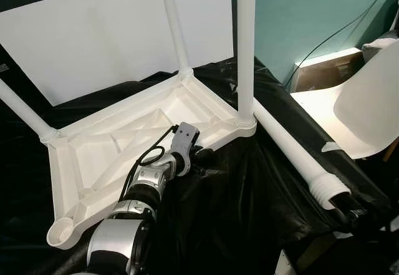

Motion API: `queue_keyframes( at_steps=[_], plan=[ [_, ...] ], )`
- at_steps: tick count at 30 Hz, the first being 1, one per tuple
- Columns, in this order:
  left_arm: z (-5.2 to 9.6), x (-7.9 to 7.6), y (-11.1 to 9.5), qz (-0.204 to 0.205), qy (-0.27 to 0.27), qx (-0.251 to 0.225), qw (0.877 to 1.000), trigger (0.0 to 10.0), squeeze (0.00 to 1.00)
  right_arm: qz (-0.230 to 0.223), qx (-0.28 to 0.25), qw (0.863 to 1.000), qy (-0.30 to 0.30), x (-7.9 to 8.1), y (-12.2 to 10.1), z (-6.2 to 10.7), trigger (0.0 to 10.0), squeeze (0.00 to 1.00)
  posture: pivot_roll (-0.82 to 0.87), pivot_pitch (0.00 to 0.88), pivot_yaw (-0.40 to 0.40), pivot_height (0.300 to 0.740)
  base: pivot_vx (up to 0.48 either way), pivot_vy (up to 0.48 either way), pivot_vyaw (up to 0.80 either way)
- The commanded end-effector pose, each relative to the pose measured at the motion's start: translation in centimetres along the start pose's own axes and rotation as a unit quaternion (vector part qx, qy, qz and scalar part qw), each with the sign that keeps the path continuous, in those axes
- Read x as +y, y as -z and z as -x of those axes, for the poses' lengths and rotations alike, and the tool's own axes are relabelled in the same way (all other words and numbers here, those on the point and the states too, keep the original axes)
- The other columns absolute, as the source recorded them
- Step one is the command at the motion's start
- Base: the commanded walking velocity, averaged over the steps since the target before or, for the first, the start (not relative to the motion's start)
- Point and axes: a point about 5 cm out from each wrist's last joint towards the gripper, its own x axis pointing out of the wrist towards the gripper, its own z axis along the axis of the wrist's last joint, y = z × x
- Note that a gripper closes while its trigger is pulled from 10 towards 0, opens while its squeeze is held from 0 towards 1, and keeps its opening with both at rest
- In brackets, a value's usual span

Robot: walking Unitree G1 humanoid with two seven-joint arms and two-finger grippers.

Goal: Building children table

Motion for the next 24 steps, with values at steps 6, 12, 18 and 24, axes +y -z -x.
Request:
queue_keyframes(
  at_steps=[6,12,18,24],
  plan=[
    [-1.5,-0.5,-0.4,0.030,-0.250,-0.031,0.967,10.0,0.00,0.079,-0.016,0.997,-0.017,0.4,2.7,-3.8,10.0,0.00,-0.15,0.000,0.133,0.740,0.000,0.000,0.00],
    [-1.8,-1.4,0.1,0.022,-0.201,-0.029,0.979,10.0,0.00,0.116,-0.066,0.990,0.037,0.0,2.3,-7.1,10.0,0.00,-0.14,0.000,0.129,0.740,0.000,0.000,0.00],
    [-1.2,-0.8,0.9,0.042,-0.220,-0.030,0.974,10.0,0.00,0.154,-0.105,0.977,0.105,-1.0,1.0,-9.1,10.0,0.00,-0.11,0.000,0.122,0.740,0.000,0.000,0.00],
    [-1.4,-1.4,0.3,0.053,-0.226,-0.070,0.970,10.0,0.00,0.166,-0.128,0.971,0.113,-0.7,0.1,-11.4,10.0,0.00,-0.11,0.000,0.119,0.740,0.000,0.000,0.00]
  ],
)
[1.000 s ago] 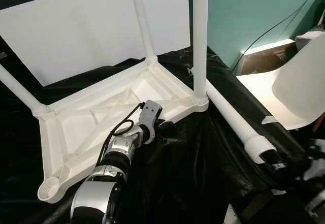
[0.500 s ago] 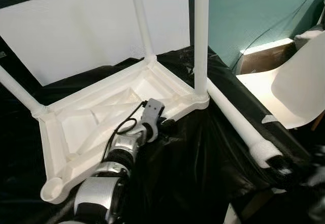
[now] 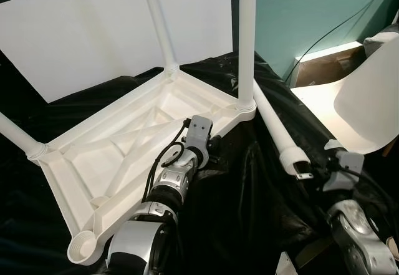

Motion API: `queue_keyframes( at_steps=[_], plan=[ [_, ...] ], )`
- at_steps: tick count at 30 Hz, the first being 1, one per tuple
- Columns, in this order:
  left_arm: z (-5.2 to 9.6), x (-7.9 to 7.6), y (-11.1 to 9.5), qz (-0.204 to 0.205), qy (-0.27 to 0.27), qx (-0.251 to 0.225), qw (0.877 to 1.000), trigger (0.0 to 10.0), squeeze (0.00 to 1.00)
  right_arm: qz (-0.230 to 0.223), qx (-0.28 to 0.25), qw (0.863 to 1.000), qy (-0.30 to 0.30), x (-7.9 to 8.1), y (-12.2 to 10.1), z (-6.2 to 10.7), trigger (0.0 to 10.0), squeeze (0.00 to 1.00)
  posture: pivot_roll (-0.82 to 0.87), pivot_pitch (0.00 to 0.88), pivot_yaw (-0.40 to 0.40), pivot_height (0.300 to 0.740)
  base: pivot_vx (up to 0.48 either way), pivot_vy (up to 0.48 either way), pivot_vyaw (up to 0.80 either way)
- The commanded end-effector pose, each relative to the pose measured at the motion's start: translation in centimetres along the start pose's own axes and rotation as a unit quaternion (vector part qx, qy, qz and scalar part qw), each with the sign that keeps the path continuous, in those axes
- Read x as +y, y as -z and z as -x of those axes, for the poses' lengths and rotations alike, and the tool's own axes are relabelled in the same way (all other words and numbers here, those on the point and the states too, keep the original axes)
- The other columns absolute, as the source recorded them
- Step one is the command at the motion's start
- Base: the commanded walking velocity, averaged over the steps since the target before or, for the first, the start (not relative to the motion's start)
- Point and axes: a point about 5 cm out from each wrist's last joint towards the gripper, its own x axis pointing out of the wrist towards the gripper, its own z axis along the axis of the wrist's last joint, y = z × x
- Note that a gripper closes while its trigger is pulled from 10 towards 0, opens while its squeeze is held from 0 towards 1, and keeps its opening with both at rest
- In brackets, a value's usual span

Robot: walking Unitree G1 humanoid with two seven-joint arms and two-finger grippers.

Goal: Building children table

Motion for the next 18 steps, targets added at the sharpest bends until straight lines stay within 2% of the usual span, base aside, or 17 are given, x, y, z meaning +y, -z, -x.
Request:
queue_keyframes(
  at_steps=[1,4,5,8,12,14,18],
  plan=[
    [0.5,0.4,1.1,0.032,-0.072,-0.010,0.997,10.0,0.00,0.007,-0.009,1.000,-0.007,0.8,0.0,-1.0,10.0,0.00,-0.10,0.000,0.114,0.740,0.000,0.000,0.00],
    [0.8,-0.3,-1.7,0.036,-0.036,-0.100,0.994,10.0,0.00,0.007,-0.018,1.000,-0.003,1.6,-0.2,-1.9,10.0,0.00,-0.09,0.000,0.112,0.740,0.000,0.000,0.00],
    [0.8,-0.3,-1.7,0.036,-0.036,-0.100,0.994,10.0,0.00,0.007,-0.018,1.000,-0.003,1.6,-0.2,-1.9,10.0,0.00,-0.09,0.000,0.112,0.740,0.000,0.000,0.00],
    [1.7,0.3,-3.7,0.022,-0.004,-0.149,0.989,10.0,0.00,0.010,-0.020,1.000,-0.006,2.5,-0.1,-2.2,10.0,0.00,-0.09,0.000,0.112,0.740,0.000,0.000,0.00],
    [2.0,0.5,-3.9,0.013,0.010,-0.151,0.988,10.0,0.00,0.011,-0.020,1.000,-0.010,2.8,0.0,-2.3,10.0,0.00,-0.09,0.000,0.112,0.740,0.000,0.000,0.00],
    [2.7,0.9,-3.9,-0.007,0.049,-0.143,0.989,10.0,0.00,0.010,-0.019,1.000,-0.014,3.3,0.1,-2.3,10.0,0.00,-0.08,0.000,0.112,0.740,0.000,0.000,0.00],
    [3.4,1.2,-3.7,-0.025,0.075,-0.149,0.986,10.0,0.00,0.012,-0.017,1.000,-0.016,3.4,0.3,-2.5,10.0,0.00,-0.07,0.000,0.113,0.740,0.000,0.000,0.00]
  ],
)
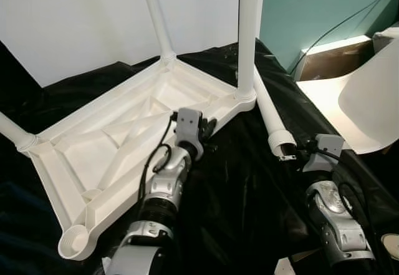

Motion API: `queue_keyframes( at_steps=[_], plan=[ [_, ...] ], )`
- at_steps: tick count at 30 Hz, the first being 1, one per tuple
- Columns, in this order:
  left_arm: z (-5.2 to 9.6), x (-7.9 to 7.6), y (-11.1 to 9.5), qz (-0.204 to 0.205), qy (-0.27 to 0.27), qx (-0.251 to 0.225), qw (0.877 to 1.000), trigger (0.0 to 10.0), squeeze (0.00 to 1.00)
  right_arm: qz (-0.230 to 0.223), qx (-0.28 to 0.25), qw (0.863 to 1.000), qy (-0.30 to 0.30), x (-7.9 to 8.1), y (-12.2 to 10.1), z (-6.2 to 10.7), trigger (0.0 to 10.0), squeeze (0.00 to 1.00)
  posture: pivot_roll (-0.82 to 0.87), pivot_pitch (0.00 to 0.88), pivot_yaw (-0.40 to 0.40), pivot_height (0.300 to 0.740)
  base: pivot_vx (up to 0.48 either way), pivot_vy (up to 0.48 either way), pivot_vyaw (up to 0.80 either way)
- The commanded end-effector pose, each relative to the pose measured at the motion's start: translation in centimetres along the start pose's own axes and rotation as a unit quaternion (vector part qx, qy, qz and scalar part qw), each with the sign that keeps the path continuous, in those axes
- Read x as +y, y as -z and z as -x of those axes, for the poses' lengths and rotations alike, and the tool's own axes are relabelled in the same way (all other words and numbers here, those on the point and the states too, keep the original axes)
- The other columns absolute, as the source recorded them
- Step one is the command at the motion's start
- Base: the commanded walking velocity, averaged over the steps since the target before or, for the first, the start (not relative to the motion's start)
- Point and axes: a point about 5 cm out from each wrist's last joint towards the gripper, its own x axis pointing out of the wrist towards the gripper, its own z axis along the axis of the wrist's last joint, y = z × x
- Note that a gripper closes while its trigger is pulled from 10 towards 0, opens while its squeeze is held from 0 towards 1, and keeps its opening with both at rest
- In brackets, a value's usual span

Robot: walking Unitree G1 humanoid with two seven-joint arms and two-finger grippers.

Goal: Building children table

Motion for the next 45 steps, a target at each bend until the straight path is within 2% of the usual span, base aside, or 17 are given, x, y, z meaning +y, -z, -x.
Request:
queue_keyframes(
  at_steps=[1,6,9,15,20,24,27,29,30,32,34,36,37,38,39,44,45],
  plan=[
    [0.7,-0.7,1.0,0.005,0.082,0.014,0.996,10.0,0.00,-0.001,-0.003,1.000,-0.030,1.4,0.0,-0.3,10.0,0.00,-0.07,0.000,0.113,0.740,0.000,0.000,0.00],
    [1.1,-1.1,2.9,-0.049,0.084,0.053,0.994,10.0,0.00,0.003,-0.004,1.000,-0.028,1.4,0.1,-0.7,10.0,0.00,-0.07,0.000,0.115,0.740,0.000,0.000,0.00],
    [1.2,-1.1,3.3,-0.057,0.082,0.078,0.992,10.0,0.00,0.004,-0.005,1.000,-0.027,1.4,0.1,-0.8,10.0,0.00,-0.07,0.000,0.117,0.740,0.000,0.000,0.00],
    [2.0,0.8,3.7,-0.075,0.070,0.131,0.986,10.0,0.00,0.005,-0.004,1.000,-0.026,1.6,0.3,-0.6,10.0,0.00,-0.07,0.000,0.121,0.740,0.000,0.000,0.00],
    [2.5,1.2,3.9,-0.087,0.076,0.146,0.983,10.0,0.00,0.005,-0.003,1.000,-0.026,1.6,0.4,-0.5,10.0,0.00,-0.07,0.000,0.121,0.740,0.000,0.000,0.00],
    [3.2,2.7,4.1,-0.106,0.043,0.159,0.981,10.0,0.00,0.003,-0.003,1.000,-0.023,1.6,0.5,-0.6,10.0,0.00,-0.07,0.000,0.123,0.740,0.000,0.000,0.00],
    [3.3,3.0,4.2,-0.109,0.037,0.167,0.979,10.0,0.00,0.003,-0.002,1.000,-0.024,1.6,0.6,-0.7,10.0,0.00,-0.07,0.000,0.123,0.740,0.000,0.000,0.00],
    [3.6,3.2,4.6,-0.119,0.040,0.186,0.974,10.0,0.00,0.003,-0.002,1.000,-0.024,1.6,0.6,-0.7,10.0,0.00,-0.06,0.000,0.122,0.740,0.000,0.000,0.00],
    [4.0,3.1,5.3,-0.126,0.057,0.221,0.965,10.0,0.00,0.002,-0.002,1.000,-0.025,1.6,0.7,-0.7,10.0,0.00,-0.06,0.000,0.122,0.740,0.000,0.000,0.00],
    [5.4,2.6,7.0,-0.152,0.115,0.299,0.935,10.0,0.00,0.002,-0.002,1.000,-0.025,1.6,0.7,-0.8,10.0,0.00,-0.06,0.000,0.122,0.740,0.000,0.000,0.00],
    [5.4,2.6,7.0,-0.152,0.115,0.299,0.935,10.0,0.00,0.002,-0.002,1.000,-0.025,1.6,0.7,-0.8,10.0,0.00,-0.06,0.000,0.122,0.740,0.000,0.000,0.00],
    [6.2,1.7,8.1,-0.147,0.152,0.338,0.917,10.0,0.00,0.003,-0.002,1.000,-0.025,1.6,0.7,-0.8,10.0,0.00,-0.06,0.000,0.122,0.740,0.000,0.000,0.00],
    [6.3,1.3,8.2,-0.143,0.159,0.342,0.915,7.7,0.00,0.003,-0.003,1.000,-0.025,1.6,0.7,-0.8,10.0,0.00,-0.06,0.000,0.122,0.740,0.000,0.000,0.00],
    [6.3,1.3,8.2,-0.143,0.159,0.342,0.915,7.7,0.00,0.003,-0.003,1.000,-0.025,1.6,0.7,-0.8,10.0,0.00,-0.06,0.000,0.122,0.740,0.000,0.000,0.00],
    [6.1,0.8,8.3,-0.136,0.164,0.341,0.916,0.0,0.00,0.003,-0.003,1.000,-0.024,1.6,0.8,-0.8,10.0,0.00,-0.06,0.000,0.122,0.740,0.000,0.000,0.00],
    [5.2,-0.5,8.1,-0.099,0.167,0.324,0.926,0.0,0.00,0.003,-0.002,1.000,-0.022,1.5,0.9,-0.7,10.0,0.00,-0.06,0.000,0.122,0.740,0.000,0.000,0.00],
    [4.1,-1.2,7.7,-0.062,0.147,0.311,0.937,0.0,0.00,0.004,-0.001,1.000,-0.021,1.5,1.0,-0.6,10.0,0.00,-0.06,0.000,0.122,0.740,0.000,0.000,0.00]
  ],
)
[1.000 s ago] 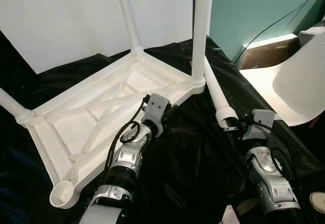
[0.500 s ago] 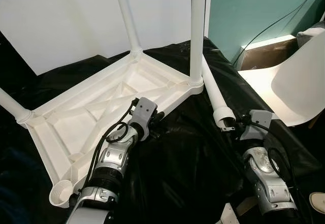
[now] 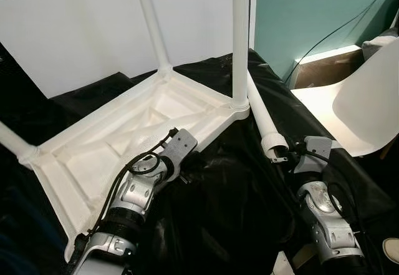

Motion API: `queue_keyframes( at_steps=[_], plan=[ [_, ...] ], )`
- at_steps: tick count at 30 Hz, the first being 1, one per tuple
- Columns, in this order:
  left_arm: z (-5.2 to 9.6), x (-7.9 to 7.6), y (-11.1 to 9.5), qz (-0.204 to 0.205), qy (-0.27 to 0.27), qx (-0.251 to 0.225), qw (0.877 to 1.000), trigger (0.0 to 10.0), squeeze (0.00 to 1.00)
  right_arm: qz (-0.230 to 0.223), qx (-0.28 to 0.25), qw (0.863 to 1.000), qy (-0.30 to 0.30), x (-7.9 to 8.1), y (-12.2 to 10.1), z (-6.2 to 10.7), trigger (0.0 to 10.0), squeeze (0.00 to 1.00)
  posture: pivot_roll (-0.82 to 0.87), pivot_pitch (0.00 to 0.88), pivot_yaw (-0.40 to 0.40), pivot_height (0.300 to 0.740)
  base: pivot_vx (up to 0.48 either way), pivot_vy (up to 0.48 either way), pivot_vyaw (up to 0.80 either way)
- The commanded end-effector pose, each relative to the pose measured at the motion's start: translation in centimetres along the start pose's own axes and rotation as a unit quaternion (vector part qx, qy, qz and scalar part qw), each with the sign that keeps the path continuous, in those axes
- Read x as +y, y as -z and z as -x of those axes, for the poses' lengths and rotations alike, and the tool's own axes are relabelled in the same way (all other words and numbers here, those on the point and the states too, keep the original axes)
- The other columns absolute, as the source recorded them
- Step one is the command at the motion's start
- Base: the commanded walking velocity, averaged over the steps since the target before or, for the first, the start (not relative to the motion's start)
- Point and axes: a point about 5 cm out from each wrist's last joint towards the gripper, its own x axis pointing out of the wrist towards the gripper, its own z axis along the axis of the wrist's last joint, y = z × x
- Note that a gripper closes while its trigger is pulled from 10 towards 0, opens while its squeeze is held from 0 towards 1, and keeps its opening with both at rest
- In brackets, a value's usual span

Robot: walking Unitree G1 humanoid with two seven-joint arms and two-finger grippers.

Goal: Building children table

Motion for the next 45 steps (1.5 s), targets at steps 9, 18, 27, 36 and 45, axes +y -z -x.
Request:
queue_keyframes(
  at_steps=[9,18,27,36,45],
  plan=[
    [-3.5,-1.0,-0.9,0.181,-0.121,-0.002,0.976,0.0,0.00,-0.005,-0.006,1.000,-0.026,1.2,0.1,-0.2,10.0,0.00,-0.07,0.000,0.131,0.740,0.000,0.000,0.00],
    [-3.2,-0.2,-0.8,0.210,-0.199,-0.017,0.957,0.0,0.00,-0.005,-0.006,1.000,-0.026,1.4,0.1,-0.1,10.0,0.00,-0.08,0.000,0.139,0.740,0.000,0.000,0.00],
    [-1.4,-0.1,-5.3,0.196,-0.109,-0.194,0.955,10.0,1.00,-0.007,-0.003,1.000,-0.030,1.7,0.4,0.2,10.0,0.00,-0.06,0.000,0.130,0.740,0.000,0.000,0.00],
    [0.5,0.0,-5.3,0.151,-0.061,-0.204,0.965,10.0,0.00,-0.006,-0.002,1.000,-0.029,1.7,0.4,0.1,10.0,0.00,-0.05,0.000,0.128,0.740,0.000,0.000,0.00],
    [0.7,3.5,-1.1,0.104,-0.186,-0.070,0.974,10.0,0.00,-0.009,-0.003,0.999,-0.031,1.9,0.4,0.1,10.0,0.00,-0.05,0.000,0.126,0.740,0.000,0.000,0.00]
  ],
)
